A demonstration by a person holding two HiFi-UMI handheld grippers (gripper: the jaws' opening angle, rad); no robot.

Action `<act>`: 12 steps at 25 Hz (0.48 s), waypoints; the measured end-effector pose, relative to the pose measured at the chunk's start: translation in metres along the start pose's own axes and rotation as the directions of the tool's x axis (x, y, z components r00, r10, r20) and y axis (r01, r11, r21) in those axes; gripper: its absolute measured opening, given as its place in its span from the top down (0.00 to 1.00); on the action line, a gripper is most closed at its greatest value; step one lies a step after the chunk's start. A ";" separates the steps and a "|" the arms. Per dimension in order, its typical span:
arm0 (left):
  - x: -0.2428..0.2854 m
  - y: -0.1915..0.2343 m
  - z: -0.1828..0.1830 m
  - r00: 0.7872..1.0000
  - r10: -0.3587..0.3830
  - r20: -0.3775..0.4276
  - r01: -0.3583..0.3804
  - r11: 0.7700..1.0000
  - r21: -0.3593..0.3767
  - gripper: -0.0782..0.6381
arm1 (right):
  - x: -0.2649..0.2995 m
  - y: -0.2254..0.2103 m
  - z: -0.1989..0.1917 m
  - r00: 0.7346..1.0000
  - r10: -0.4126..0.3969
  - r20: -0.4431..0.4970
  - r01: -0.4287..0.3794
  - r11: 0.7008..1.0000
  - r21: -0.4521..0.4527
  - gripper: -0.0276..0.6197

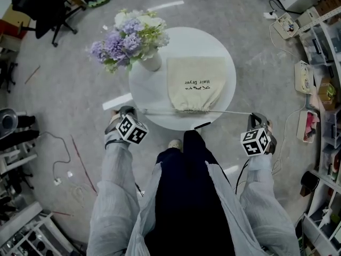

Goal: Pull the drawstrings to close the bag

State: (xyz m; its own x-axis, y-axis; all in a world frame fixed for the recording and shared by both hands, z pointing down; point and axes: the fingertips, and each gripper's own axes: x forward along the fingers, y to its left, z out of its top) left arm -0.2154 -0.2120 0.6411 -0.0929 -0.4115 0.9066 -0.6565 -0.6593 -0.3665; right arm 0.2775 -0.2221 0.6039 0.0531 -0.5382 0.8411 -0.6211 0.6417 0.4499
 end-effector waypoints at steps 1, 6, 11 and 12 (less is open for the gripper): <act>0.001 0.001 -0.003 1.000 -0.003 -0.002 0.003 1.000 -0.011 0.86 | 0.000 0.000 -0.001 1.000 0.004 -0.002 -0.004 1.000 0.001 0.94; 0.003 0.001 -0.012 1.000 -0.026 -0.009 0.026 0.998 -0.063 0.86 | -0.002 0.001 -0.004 1.000 0.021 -0.003 -0.021 1.000 0.017 0.94; 0.003 0.004 -0.008 1.000 -0.026 -0.002 0.025 0.995 -0.094 0.86 | 0.000 -0.002 -0.003 1.000 0.007 -0.001 -0.007 1.000 0.024 0.94; 0.002 0.004 -0.006 0.999 -0.034 0.000 0.034 0.993 -0.113 0.86 | 0.000 -0.003 -0.002 1.000 0.003 -0.003 -0.002 0.999 0.036 0.94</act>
State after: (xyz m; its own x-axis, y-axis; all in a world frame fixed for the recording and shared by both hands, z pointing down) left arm -0.2223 -0.2120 0.6428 -0.0708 -0.3885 0.9187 -0.7400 -0.5972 -0.3096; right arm 0.2808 -0.2226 0.6036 0.0540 -0.5349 0.8432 -0.6487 0.6232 0.4368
